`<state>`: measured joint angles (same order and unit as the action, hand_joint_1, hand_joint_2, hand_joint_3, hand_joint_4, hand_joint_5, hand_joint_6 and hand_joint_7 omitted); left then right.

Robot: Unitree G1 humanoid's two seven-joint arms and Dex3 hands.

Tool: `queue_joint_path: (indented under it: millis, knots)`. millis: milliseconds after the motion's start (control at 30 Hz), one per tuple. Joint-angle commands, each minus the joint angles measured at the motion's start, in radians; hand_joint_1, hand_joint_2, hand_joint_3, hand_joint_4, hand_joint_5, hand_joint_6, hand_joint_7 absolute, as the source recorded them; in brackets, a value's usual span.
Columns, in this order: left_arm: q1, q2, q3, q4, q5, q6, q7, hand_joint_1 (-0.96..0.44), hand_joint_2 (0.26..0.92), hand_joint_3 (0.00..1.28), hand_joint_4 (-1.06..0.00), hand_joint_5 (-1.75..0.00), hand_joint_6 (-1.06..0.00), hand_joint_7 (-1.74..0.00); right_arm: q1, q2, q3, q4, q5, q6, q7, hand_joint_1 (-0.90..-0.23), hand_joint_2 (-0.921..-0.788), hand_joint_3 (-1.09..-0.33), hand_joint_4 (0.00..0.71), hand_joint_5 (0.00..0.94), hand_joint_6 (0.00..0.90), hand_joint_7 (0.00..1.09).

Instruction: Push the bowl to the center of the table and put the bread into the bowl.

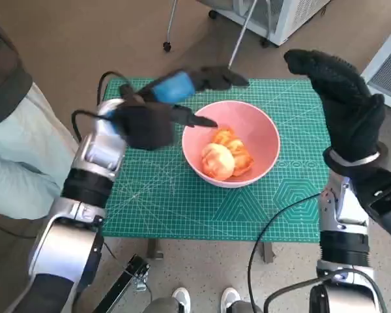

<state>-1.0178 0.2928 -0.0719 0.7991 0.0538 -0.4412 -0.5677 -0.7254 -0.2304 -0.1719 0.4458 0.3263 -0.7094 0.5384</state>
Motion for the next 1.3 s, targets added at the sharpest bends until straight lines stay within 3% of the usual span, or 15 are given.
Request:
queue_joint_path:
  millis: [33, 333, 433, 500, 700, 1000, 1300]
  knots:
    - [0.094, -0.061, 0.111, -0.069, -0.153, -0.053, 0.040, -0.29, 0.887, 0.01, -0.50, -0.05, -0.40, -0.39, -0.005, 0.004, 0.000, 0.001, -0.037, 0.013, -0.044, -0.665, -0.921, -0.711, 0.211, 0.063, -0.001, 0.62]
    - [0.294, -0.156, 0.145, -0.394, -0.150, -0.028, 0.268, -0.23, 0.897, 0.00, -0.44, 0.00, -0.35, -0.26, -0.024, 0.016, 0.008, -0.021, -0.103, 0.027, -0.146, -0.657, -0.921, -0.735, 0.222, 0.068, -0.001, 0.61]
    - [0.339, -0.163, 0.144, -0.473, -0.144, -0.013, 0.303, -0.21, 0.907, 0.00, -0.41, 0.00, -0.24, -0.39, -0.032, 0.023, 0.013, -0.025, -0.119, 0.033, -0.171, -0.658, -0.921, -0.739, 0.224, 0.069, -0.001, 0.61]
    - [0.356, -0.167, 0.144, -0.504, -0.145, -0.004, 0.316, -0.20, 0.913, 0.00, -0.39, 0.00, -0.17, -0.50, -0.038, 0.024, 0.016, -0.022, -0.127, 0.033, -0.181, -0.660, -0.921, -0.741, 0.226, 0.069, -0.001, 0.62]
    - [0.392, -0.173, 0.146, -0.563, -0.150, 0.023, 0.341, -0.18, 0.917, 0.00, -0.34, 0.00, -0.08, -0.56, -0.056, 0.025, 0.027, -0.008, -0.138, 0.039, -0.194, -0.654, -0.921, -0.745, 0.227, 0.067, -0.001, 0.64]
    - [0.415, -0.159, 0.139, -0.589, -0.109, 0.016, 0.370, -0.17, 0.917, 0.00, -0.31, 0.00, -0.04, -0.57, -0.071, 0.021, 0.032, 0.026, -0.141, 0.033, -0.189, -0.659, -0.921, -0.744, 0.230, 0.064, -0.001, 0.64]
    - [0.425, -0.157, 0.139, -0.589, -0.119, -0.001, 0.363, -0.14, 0.920, 0.00, -0.29, 0.00, -0.03, -0.56, -0.065, 0.017, 0.040, 0.023, -0.169, 0.010, -0.200, -0.658, -0.921, -0.758, 0.227, 0.056, -0.001, 0.61]
